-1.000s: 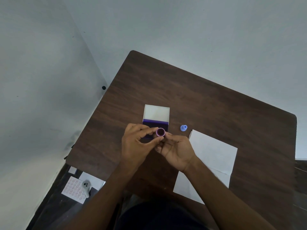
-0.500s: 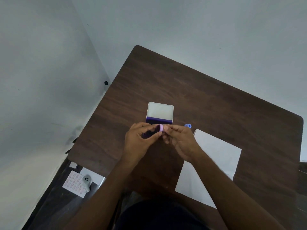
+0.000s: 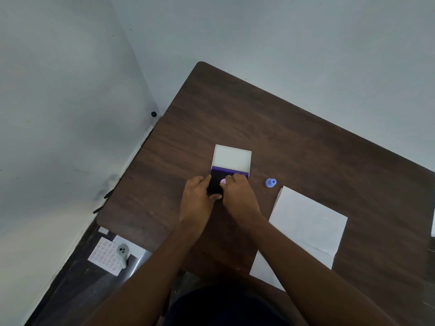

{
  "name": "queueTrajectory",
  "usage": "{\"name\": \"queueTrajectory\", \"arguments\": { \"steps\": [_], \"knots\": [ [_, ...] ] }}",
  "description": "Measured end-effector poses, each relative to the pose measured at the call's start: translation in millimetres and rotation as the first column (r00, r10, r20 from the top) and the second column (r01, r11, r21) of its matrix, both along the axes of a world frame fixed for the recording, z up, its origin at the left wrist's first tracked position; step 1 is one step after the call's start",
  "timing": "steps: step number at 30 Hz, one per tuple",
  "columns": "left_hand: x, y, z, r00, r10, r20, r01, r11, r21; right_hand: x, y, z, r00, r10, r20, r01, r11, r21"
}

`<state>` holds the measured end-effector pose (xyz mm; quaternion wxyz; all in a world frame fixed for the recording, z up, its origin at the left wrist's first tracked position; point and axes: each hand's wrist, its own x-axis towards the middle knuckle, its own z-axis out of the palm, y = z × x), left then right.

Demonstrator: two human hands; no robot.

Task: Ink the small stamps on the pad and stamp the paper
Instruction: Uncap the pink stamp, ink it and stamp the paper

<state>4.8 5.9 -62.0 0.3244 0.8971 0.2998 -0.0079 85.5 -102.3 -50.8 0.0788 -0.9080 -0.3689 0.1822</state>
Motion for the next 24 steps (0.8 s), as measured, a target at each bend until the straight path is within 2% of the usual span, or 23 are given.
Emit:
{"name": "queueTrajectory", "arguments": {
  "steps": [3,9,24],
  "knots": [
    [0.1,-0.6,-4.5,1.0,-0.005,0.006,0.005,1.0,0.008,-1.0,3.2,-1.4,1.0,0.007,-0.008,-0.007,0.999,-0.042],
    [0.5,1.0,-7.4,1.0,-0.01,0.002,0.01,1.0,0.008,-6.0,6.5,-2.2,0.999,-0.037,0.015,0.038,0.999,-0.011],
    [1.6,0.2,-10.5,0.999,0.01,-0.044,-0.009,1.0,0.013,-5.4,8.3,-1.9,1.0,-0.012,0.01,0.012,0.999,-0.03]
  ]
}}
